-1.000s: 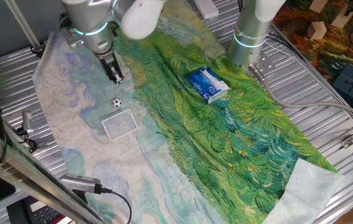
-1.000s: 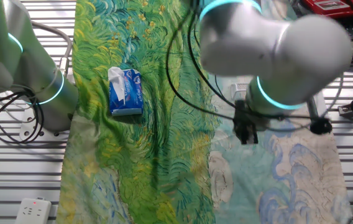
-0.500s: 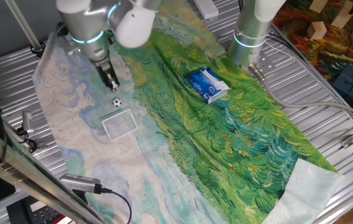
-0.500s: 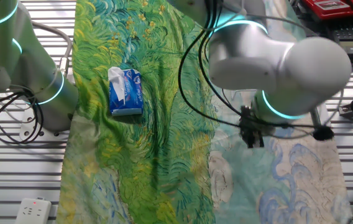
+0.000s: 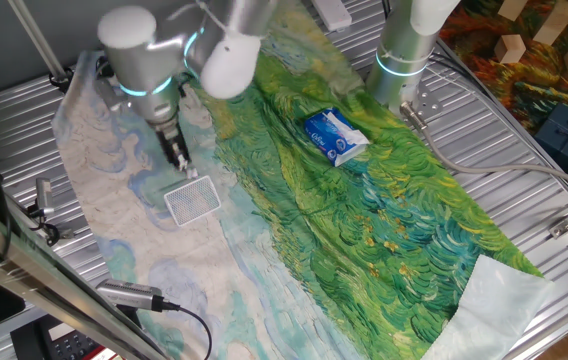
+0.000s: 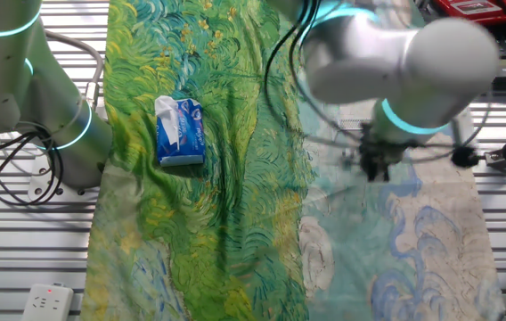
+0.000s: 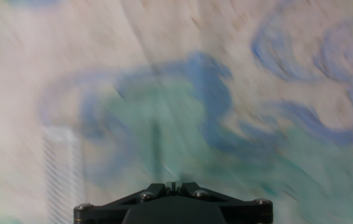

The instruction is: Push the soccer ball into the goal

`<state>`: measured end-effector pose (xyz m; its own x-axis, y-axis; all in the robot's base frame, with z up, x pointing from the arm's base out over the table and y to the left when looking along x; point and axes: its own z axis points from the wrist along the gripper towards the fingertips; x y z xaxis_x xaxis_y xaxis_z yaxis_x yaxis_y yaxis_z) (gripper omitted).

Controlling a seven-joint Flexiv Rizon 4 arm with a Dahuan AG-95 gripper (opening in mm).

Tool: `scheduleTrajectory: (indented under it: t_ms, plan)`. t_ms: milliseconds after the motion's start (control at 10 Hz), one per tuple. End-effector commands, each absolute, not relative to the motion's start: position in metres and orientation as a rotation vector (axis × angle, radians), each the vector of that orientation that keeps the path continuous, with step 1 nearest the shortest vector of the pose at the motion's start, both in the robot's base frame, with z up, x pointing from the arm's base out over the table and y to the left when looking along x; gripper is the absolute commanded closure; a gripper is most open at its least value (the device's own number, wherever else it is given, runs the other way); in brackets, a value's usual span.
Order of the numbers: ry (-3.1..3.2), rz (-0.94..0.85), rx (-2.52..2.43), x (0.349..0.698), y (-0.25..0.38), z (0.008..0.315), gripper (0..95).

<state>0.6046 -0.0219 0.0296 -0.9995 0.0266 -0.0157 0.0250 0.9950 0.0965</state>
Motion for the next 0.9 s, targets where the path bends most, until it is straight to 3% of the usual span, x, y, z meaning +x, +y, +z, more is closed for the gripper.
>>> scheduleTrajectory:
  t_ms: [100,900]
  plan:
    - [3.197,0.192,0.131,0.634,-0.005,0.054,95.0]
    - [3.213,0.155,0.118,0.616,-0.017,0.049,95.0]
